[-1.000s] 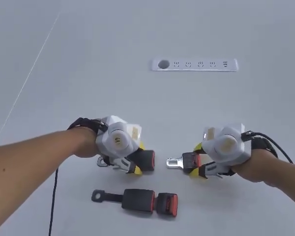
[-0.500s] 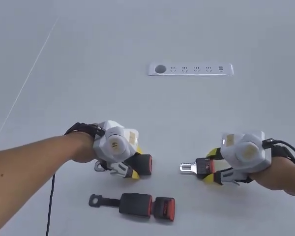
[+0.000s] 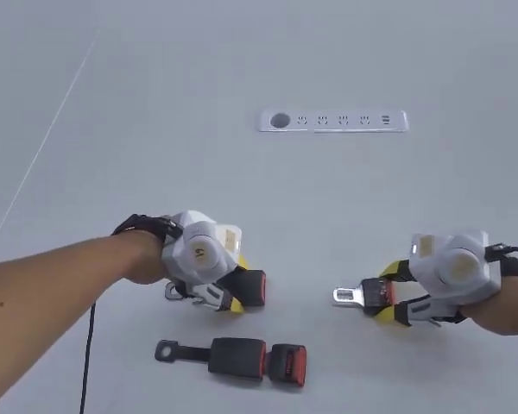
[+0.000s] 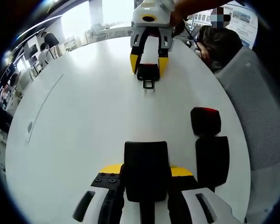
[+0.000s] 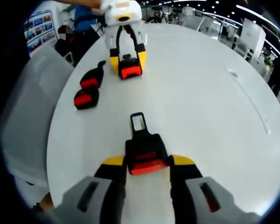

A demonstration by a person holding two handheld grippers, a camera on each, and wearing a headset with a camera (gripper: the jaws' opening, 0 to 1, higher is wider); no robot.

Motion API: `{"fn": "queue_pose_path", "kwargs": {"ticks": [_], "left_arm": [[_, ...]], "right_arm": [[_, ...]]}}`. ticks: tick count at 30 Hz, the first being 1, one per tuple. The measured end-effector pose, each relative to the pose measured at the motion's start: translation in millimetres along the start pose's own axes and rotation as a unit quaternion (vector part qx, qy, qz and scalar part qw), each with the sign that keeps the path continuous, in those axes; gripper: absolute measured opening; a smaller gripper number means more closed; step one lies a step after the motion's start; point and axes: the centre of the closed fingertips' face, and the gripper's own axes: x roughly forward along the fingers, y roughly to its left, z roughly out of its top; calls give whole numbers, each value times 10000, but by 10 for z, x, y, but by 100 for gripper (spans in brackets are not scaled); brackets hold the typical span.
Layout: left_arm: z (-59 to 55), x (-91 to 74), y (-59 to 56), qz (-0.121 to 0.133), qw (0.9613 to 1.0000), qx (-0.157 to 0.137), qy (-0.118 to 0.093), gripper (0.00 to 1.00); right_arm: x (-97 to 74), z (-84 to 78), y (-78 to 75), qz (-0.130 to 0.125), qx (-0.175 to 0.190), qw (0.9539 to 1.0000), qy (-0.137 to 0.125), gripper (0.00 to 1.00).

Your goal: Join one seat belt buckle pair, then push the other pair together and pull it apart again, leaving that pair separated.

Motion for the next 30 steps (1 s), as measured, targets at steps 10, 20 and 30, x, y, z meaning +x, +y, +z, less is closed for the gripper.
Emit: {"fn": "queue_pose_path", "kwargs": {"ticks": [10, 20, 30], "left_arm": [[1, 11, 0, 53, 10000, -29, -19, 36], [68, 15, -7, 299, 9991, -313, -14, 66], [161, -266, 92, 1238, 9810, -1370, -589, 87]], "right_arm": [[-44, -59, 4, -40, 150, 9999, -21, 39], [-133, -41, -38, -632, 574, 9960, -260, 67], [-492, 90, -177, -1737, 1676, 9630, -1196, 81]]}}
